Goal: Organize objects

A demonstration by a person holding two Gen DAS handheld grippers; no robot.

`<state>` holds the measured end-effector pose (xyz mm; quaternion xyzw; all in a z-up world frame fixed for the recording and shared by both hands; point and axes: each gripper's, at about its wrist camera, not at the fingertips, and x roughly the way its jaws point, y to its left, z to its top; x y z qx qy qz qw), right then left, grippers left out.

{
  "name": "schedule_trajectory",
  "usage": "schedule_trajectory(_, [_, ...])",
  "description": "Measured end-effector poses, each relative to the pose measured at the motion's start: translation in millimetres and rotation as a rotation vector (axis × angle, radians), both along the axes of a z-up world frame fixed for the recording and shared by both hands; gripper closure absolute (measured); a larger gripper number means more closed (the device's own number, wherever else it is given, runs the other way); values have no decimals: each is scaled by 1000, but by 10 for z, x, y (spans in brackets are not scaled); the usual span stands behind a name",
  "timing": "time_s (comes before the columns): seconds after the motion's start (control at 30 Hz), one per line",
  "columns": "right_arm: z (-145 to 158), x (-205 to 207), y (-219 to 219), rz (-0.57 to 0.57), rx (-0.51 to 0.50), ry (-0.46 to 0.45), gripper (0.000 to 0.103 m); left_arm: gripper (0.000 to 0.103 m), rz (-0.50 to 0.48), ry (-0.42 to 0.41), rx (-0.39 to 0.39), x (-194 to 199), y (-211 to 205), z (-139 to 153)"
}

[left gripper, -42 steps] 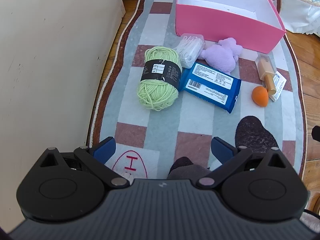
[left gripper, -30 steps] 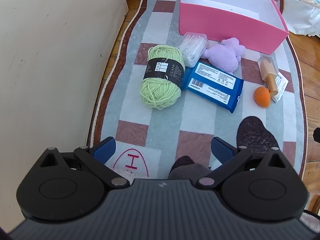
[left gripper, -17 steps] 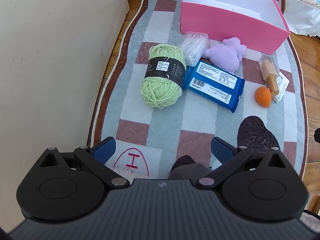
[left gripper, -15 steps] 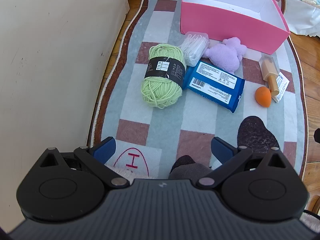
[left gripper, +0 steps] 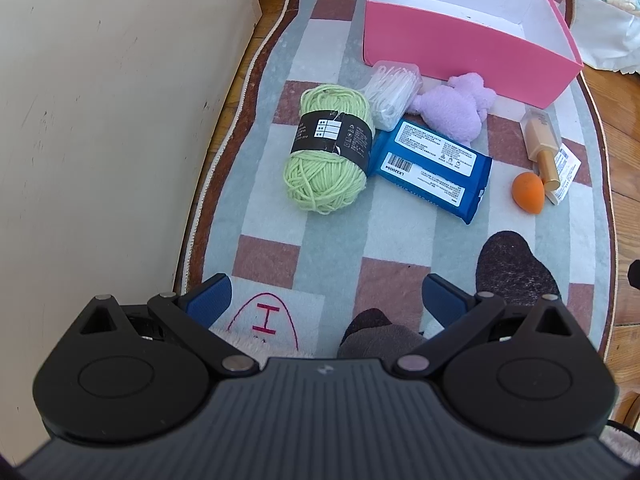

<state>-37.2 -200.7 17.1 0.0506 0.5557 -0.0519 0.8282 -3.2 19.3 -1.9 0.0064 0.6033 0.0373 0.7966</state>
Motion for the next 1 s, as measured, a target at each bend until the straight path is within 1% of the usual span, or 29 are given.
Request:
schedule_trajectory(0.63, [-15,18,56,15,-14,20,3,0,-2,7,4,21,-3,12])
schedule_trajectory(1.0, [-8,20,79,19,-23,19,3,0,4,0,5,10,30,79])
